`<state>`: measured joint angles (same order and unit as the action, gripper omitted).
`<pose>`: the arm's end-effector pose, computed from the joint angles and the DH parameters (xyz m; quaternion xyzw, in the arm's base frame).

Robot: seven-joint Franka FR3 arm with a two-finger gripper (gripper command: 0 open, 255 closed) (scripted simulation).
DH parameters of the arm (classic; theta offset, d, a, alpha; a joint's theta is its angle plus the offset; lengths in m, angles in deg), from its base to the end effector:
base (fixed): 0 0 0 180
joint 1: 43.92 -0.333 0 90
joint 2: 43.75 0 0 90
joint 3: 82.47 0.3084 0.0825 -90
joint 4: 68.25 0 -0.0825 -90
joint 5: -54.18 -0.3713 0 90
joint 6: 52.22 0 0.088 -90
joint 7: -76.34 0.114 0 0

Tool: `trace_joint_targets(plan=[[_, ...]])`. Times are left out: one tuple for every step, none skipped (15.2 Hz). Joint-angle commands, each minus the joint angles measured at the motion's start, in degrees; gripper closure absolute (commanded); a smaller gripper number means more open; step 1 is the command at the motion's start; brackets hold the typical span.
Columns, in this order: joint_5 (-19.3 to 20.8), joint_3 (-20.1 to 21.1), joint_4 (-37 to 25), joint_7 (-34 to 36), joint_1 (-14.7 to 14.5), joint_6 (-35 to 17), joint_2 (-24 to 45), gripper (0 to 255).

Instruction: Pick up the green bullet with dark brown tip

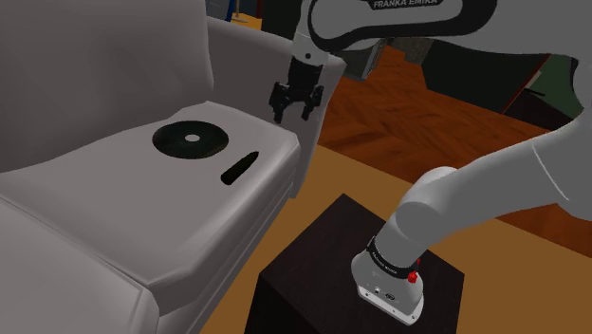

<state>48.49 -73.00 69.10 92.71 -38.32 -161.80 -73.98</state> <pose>0.3877 0.0390 0.4973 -0.9907 0.1347 -0.0179 0.0087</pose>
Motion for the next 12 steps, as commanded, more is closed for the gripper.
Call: trace_joint_targets(plan=[[-0.3, 1.6, 0.1, 5.1, 1.1, -3.7, 3.9, 0], [-0.3, 2.4, -0.4, 7.5, 1.6, -5.1, 6.1, 0], [-0.2, 3.1, -1.0, 9.9, 2.2, -6.5, 8.3, 0], [0.0, 3.7, -1.6, 12.3, 2.8, -7.9, 10.5, 0], [0.3, 4.3, -2.3, 14.7, 3.3, -9.2, 12.8, 0], [0.6, 4.8, -3.1, 17.1, 3.8, -10.5, 15.0, 0], [1.0, 5.2, -3.9, 19.6, 4.3, -11.7, 17.3, 0], [1.5, 5.6, -4.8, 22.0, 4.7, -12.8, 19.7, 0], [2.0, 5.8, -5.8, 24.4, 5.1, -13.9, 22.0, 0], [2.6, 6.0, -6.8, 26.9, 5.5, -15.0, 24.3, 0], [3.2, 6.1, -7.8, 29.3, 5.8, -15.9, 26.6, 0], [3.8, 6.1, -8.9, 31.7, 6.0, -16.8, 28.9, 0]])
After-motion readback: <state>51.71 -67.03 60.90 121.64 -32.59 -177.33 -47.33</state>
